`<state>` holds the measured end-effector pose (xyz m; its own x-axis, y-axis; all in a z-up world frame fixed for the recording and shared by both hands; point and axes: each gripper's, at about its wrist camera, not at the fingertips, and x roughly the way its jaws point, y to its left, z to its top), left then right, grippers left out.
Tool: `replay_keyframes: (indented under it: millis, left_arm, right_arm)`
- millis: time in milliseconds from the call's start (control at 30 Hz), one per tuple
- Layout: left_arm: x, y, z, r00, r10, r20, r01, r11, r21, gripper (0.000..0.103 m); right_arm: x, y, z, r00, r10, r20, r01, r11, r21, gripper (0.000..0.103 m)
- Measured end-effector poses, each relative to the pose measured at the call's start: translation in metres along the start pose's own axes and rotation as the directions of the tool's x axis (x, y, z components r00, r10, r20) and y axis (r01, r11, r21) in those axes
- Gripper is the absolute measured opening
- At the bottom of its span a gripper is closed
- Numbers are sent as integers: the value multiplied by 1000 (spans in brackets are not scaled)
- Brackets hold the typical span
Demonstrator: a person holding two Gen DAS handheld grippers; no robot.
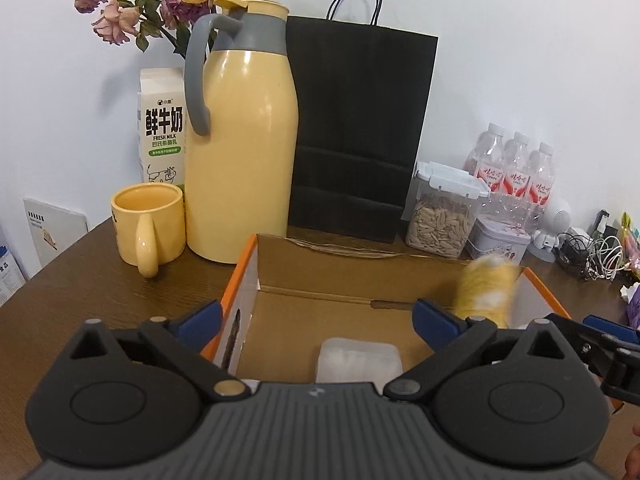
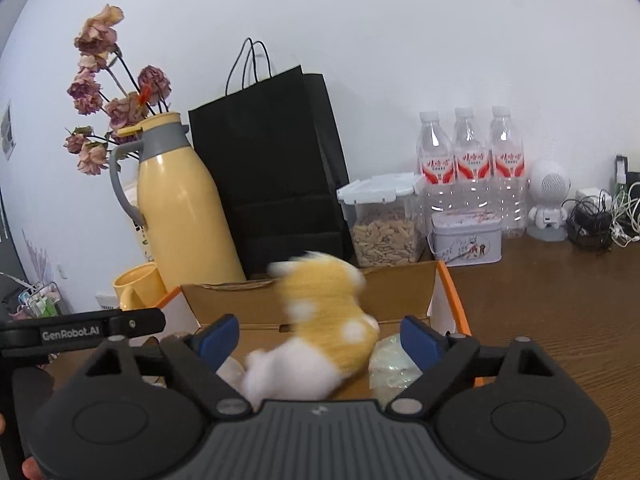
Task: Organize objects
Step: 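Drop the hamster in the carton with the right tool while the left drops the cap, then withdraw both open tools from the cardboard box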
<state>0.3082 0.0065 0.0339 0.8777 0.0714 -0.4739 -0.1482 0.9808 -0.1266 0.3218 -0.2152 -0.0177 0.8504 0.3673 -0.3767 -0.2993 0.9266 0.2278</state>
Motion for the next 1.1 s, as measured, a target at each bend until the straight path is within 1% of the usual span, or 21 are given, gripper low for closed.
replay_keyframes:
  millis: [67, 267, 333, 433, 567, 867, 1100]
  left_arm:
    - [-2, -1, 1, 1000, 0, 5, 0, 1000, -1, 103]
    - [-13, -4, 2, 1000, -9, 22, 9, 1000, 10, 103]
    - [-21, -5, 3, 999, -15, 34, 14, 1000, 14, 103]
    - [-37, -5, 5, 998, -26, 51, 25, 999, 20, 103]
    - [-61, -2, 5, 997, -35, 62, 33, 999, 33, 103]
    - [-117, 19, -7, 997, -36, 72, 31, 998, 63, 103]
    - [-148, 34, -28, 999, -23, 50, 18, 996, 91, 103]
  right_arm:
    - [-3, 0, 0, 1000, -4, 1, 4, 1000, 1, 93]
    - [-12, 2, 3, 1000, -6, 6, 6, 1000, -5, 97]
    - [-20, 5, 5, 1000, -8, 15, 8, 1000, -18, 98]
    - [-34, 13, 5, 999, -18, 29, 20, 999, -45, 103]
    - [-57, 22, 4, 999, -20, 34, 23, 997, -77, 103]
    - [-111, 31, -20, 997, -68, -20, 65, 989, -136, 103]
    - [-141, 28, -48, 992, -91, -88, 77, 985, -153, 103]
